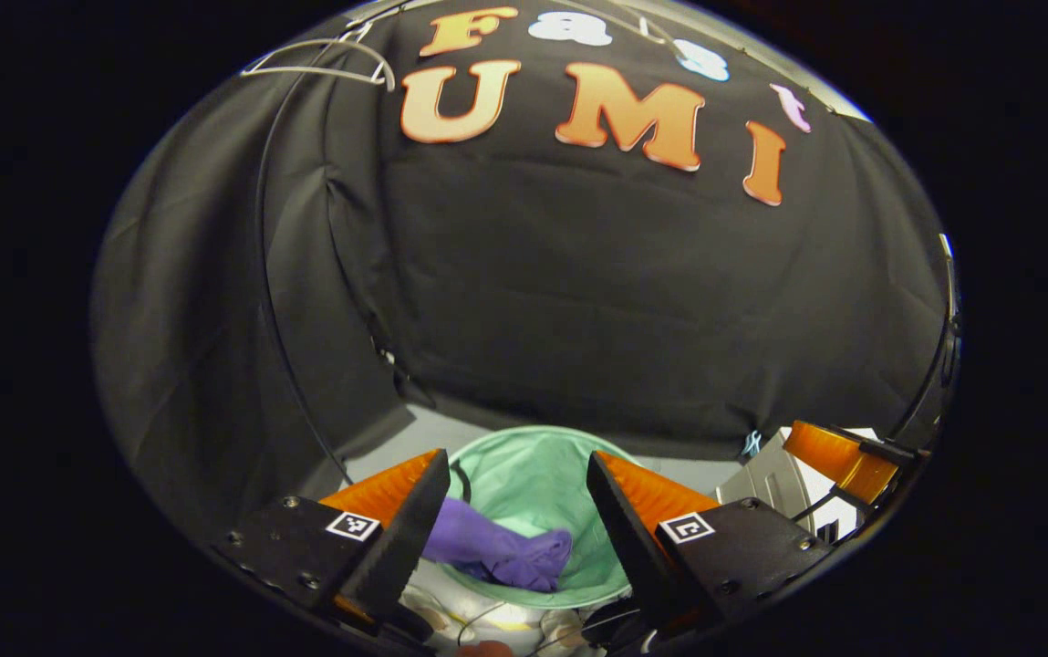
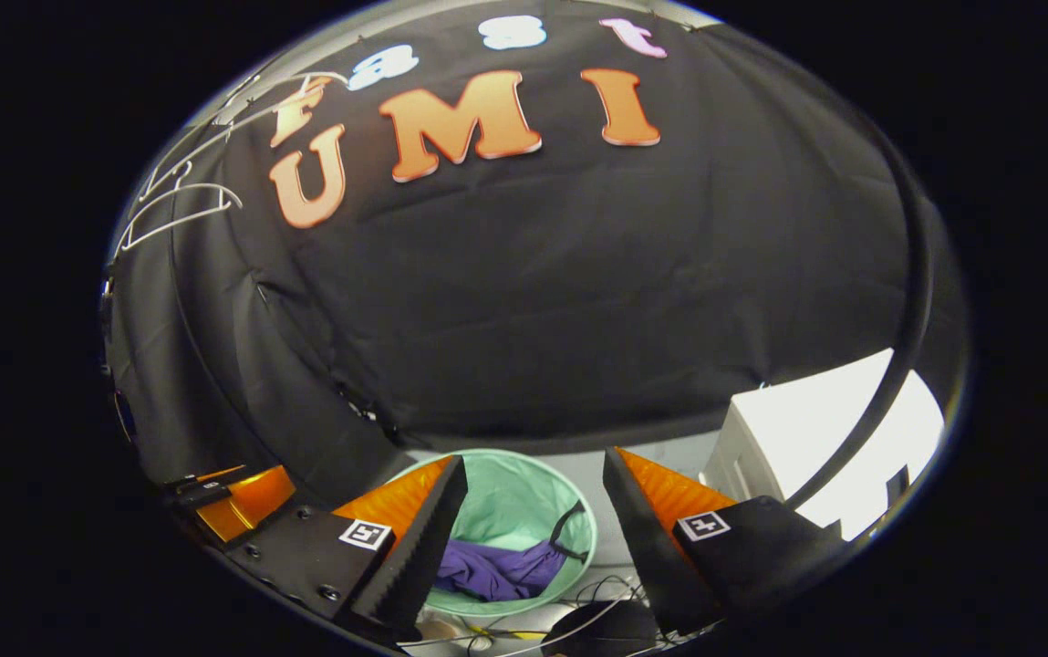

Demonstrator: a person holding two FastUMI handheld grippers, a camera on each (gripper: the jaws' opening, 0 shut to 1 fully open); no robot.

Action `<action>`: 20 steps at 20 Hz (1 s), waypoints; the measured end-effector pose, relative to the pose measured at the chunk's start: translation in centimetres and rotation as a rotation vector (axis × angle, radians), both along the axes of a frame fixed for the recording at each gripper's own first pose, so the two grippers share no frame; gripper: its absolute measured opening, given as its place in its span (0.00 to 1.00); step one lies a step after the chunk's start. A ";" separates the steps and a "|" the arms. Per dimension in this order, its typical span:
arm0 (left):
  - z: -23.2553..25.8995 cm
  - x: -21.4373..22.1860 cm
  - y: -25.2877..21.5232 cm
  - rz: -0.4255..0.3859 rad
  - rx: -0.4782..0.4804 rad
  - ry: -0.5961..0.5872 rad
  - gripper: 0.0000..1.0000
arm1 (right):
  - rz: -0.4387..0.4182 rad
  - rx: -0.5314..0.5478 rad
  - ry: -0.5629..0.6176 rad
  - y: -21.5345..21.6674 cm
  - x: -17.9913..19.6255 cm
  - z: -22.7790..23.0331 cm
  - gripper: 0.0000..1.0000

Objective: Grasp the clothes on the hanger with both hands and then place them into the laundry hamper below.

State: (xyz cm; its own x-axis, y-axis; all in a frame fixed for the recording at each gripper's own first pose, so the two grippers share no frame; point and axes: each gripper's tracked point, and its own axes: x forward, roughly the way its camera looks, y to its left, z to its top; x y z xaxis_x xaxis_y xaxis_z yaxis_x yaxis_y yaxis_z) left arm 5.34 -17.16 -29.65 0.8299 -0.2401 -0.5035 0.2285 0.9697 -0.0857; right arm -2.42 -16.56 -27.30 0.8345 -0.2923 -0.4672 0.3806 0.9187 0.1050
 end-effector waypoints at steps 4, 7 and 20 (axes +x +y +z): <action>5.1 -0.8 -0.3 -0.032 -0.024 -0.134 0.97 | -0.027 -0.067 -0.114 -1.3 -1.5 6.8 0.98; 9.9 -1.1 -0.3 -0.061 -0.069 -0.238 0.96 | -0.065 -0.102 -0.176 -2.2 -2.9 10.7 0.98; 15.0 -4.0 4.2 -0.017 -0.049 -0.364 0.93 | -0.126 -0.182 -0.284 -0.9 -9.7 15.8 1.00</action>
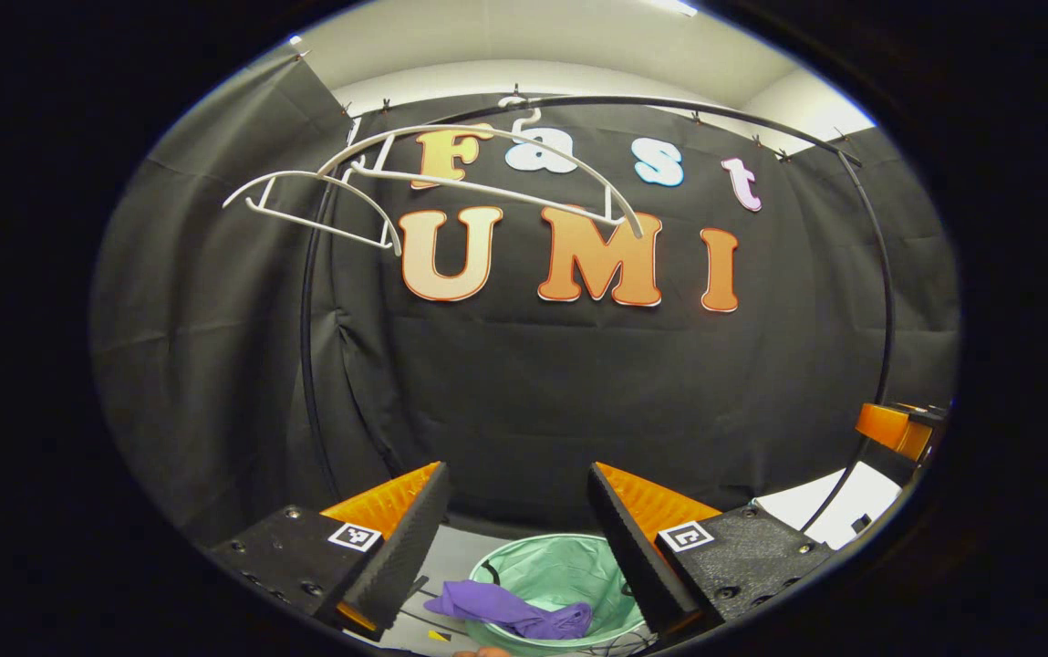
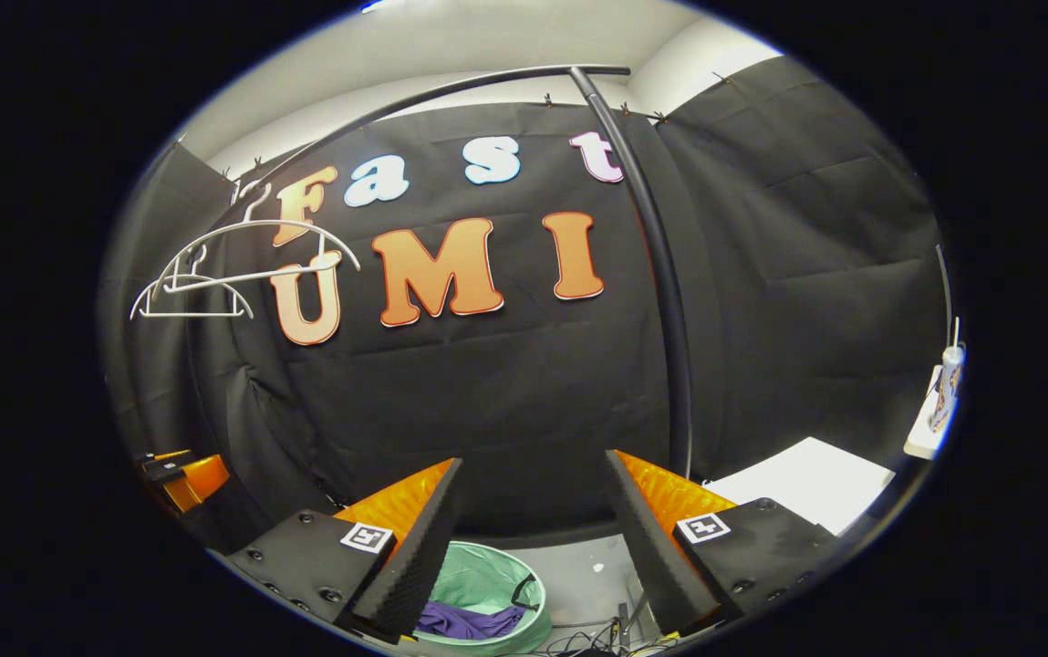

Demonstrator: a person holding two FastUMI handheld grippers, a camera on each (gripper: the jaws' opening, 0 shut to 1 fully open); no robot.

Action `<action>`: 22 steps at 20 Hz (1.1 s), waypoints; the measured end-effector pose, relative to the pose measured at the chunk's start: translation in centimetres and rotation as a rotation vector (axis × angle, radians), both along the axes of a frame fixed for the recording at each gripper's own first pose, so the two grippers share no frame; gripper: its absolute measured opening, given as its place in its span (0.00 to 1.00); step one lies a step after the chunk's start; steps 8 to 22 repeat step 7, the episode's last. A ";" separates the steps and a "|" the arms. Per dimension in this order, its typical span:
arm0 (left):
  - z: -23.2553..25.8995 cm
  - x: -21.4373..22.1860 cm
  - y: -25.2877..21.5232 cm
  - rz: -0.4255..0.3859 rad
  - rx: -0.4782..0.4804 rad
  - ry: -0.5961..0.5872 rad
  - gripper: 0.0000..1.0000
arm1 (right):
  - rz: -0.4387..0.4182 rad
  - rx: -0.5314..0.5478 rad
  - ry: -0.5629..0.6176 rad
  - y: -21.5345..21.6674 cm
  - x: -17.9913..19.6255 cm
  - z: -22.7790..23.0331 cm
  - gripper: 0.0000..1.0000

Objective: Grasp the clothes on the hanger with both hands and then place them into the laundry hamper below.

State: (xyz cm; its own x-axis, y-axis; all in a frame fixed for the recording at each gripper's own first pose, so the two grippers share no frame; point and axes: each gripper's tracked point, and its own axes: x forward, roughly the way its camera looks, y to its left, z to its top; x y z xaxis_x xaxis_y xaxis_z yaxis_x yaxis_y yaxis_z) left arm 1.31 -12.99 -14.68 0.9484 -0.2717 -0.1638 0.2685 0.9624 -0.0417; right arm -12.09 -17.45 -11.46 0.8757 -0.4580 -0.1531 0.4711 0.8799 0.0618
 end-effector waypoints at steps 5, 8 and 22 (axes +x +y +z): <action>1.1 -1.9 1.4 0.020 -0.020 -0.028 0.96 | 0.005 -0.012 -0.010 0.9 -1.5 0.4 0.89; 1.4 -2.2 2.3 0.041 -0.040 -0.033 0.96 | 0.019 -0.024 -0.010 1.9 -1.3 0.3 0.89; 1.4 -2.2 2.3 0.041 -0.040 -0.033 0.96 | 0.019 -0.024 -0.010 1.9 -1.3 0.3 0.89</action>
